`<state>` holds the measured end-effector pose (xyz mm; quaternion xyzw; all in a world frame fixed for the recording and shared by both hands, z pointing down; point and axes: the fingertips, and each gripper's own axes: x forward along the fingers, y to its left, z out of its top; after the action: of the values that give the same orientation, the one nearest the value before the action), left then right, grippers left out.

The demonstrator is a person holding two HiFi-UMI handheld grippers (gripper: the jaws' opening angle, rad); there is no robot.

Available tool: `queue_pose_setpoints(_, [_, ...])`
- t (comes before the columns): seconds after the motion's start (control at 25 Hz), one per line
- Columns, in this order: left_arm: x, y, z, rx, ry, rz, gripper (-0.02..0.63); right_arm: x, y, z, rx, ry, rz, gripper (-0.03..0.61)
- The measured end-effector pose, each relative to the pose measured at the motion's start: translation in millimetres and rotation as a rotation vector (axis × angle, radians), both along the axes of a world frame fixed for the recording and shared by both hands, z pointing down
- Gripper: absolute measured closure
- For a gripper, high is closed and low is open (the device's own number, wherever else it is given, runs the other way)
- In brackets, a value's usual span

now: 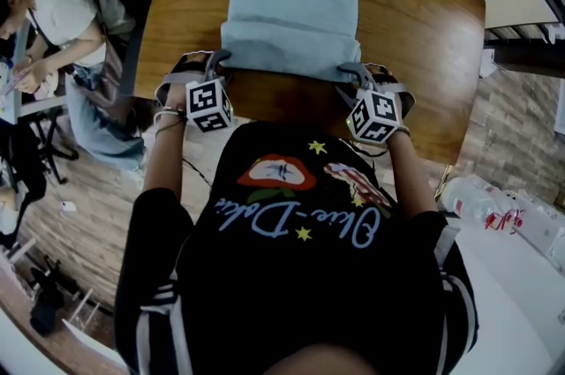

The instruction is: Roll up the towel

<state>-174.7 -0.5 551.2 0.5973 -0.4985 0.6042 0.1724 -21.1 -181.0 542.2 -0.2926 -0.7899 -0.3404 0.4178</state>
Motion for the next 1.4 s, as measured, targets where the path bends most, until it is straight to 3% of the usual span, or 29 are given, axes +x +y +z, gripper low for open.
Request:
queue_pose_setpoints(0.08, [-1,0,-3,0.019,-0.005,-0.004,0.581,-1,1,1,-0.029,0.019,-0.011,0.47])
queue_pose_setpoints(0.16, [-1,1,-5,0.037,0.019,-0.024,0.588,0,0,-3,-0.072,0.021,0.002,0.516])
queue_pose_setpoints(0.36, [6,12,-12,0.058,0.089,-0.04,0.591,10,2,-19,-0.201,0.037,0.051,0.531])
queue_pose_setpoints(0.56, [33,30,-25,0.052,0.279,-0.042,0.591,30,16,-30,-0.346,0.112,0.069,0.531])
queue_pose_setpoints(0.76, [59,51,-33,-0.08,0.464,-0.071,0.591,48,25,-48,-0.567,0.17,0.126,0.535])
queue_pose_setpoints(0.96, [58,45,-40,-0.131,0.616,-0.147,0.589,43,15,-54,-0.684,0.206,0.19,0.535])
queue_pose_setpoints(1.16, [40,32,-36,-0.135,0.65,-0.169,0.589,20,-3,-55,-0.754,0.183,0.276,0.535])
queue_pose_setpoints(1.4, [11,15,-40,-0.059,0.604,-0.189,0.589,-8,-22,-54,-0.711,0.118,0.348,0.535])
